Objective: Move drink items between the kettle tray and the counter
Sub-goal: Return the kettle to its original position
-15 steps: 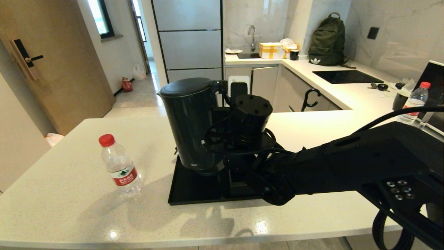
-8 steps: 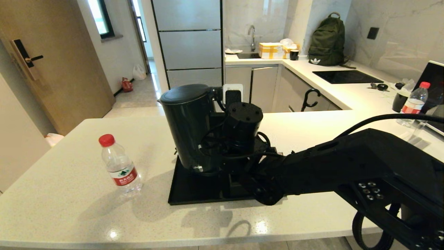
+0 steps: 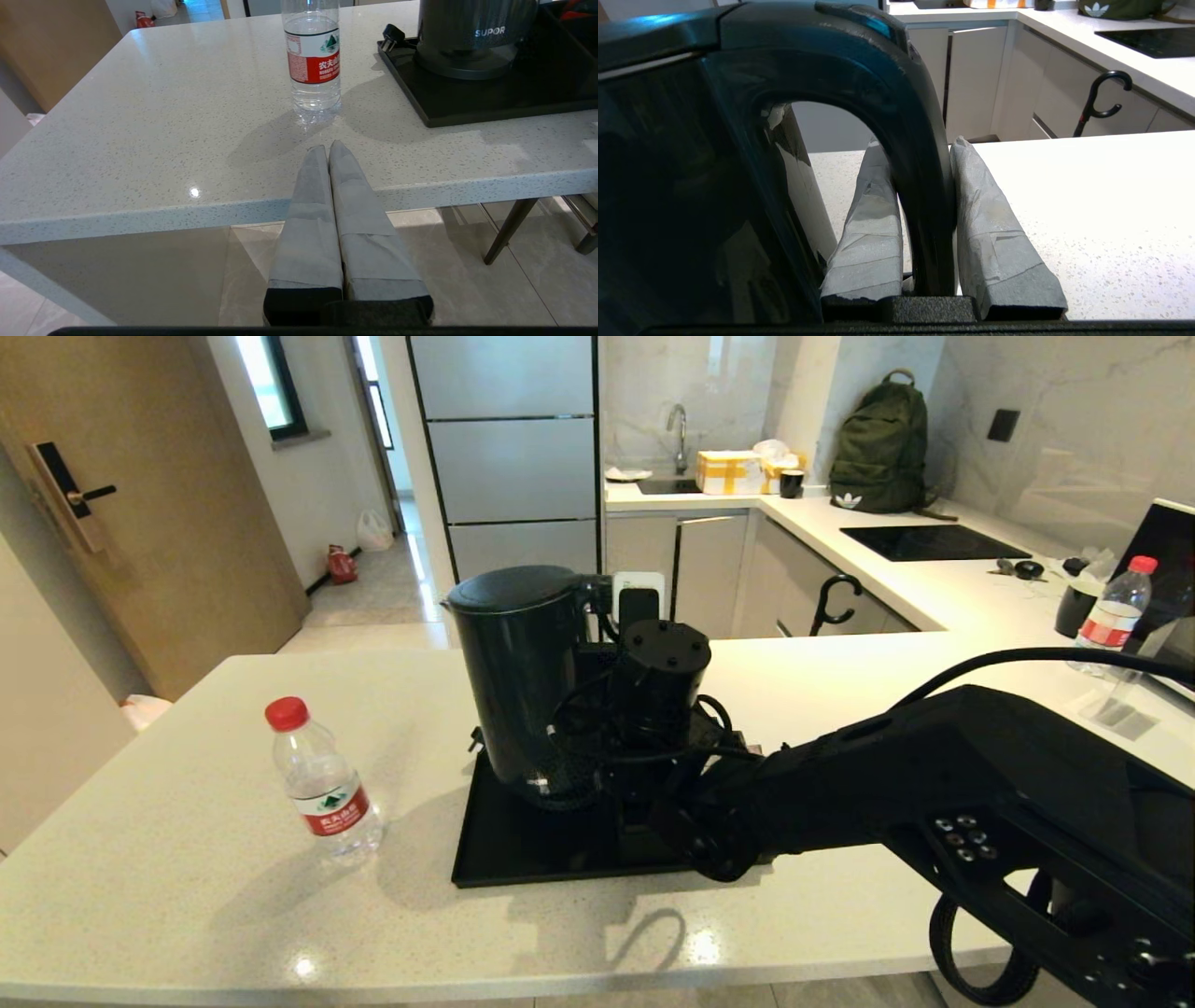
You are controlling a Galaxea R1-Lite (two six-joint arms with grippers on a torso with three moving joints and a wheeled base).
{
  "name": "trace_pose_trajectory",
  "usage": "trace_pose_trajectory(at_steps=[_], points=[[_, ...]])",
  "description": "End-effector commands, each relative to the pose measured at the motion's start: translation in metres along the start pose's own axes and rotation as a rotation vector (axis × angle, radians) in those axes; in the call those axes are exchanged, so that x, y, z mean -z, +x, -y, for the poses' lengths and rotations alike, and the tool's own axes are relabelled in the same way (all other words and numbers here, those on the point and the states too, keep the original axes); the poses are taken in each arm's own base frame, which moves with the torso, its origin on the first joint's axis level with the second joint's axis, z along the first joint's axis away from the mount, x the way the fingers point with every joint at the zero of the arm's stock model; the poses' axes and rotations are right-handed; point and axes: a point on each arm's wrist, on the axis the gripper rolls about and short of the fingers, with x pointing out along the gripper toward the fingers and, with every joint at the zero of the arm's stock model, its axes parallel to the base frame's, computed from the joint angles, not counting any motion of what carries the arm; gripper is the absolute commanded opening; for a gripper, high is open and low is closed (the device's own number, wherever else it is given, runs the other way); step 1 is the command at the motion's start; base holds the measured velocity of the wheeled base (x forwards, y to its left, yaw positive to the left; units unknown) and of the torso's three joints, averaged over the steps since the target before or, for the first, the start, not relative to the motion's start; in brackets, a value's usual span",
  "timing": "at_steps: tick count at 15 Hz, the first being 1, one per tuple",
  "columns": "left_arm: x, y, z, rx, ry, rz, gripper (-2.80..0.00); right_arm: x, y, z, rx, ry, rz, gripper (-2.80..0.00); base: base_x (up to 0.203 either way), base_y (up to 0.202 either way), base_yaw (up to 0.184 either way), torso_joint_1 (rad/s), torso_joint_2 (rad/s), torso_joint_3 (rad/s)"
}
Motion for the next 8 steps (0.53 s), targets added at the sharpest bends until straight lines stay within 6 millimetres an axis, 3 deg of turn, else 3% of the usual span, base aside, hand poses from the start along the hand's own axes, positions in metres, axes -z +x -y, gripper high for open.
trace_pose_trajectory(at_steps=[1, 8], points=[[-0.0004, -0.0001, 0.0000, 0.000, 0.001, 0.002, -2.80, 0.0066, 0.0016, 0.0000, -0.001, -0.006, -0.008, -2.80, 0.000, 0.000, 0.000, 0.000, 0.00, 0.000], [0.0000, 0.0000, 0.0000, 0.000, 0.001, 0.000, -2.80, 0.0093, 0.0059, 0.0016, 0.007, -0.001, -0.003, -2.80, 0.000, 0.000, 0.000, 0.000, 0.00, 0.000]])
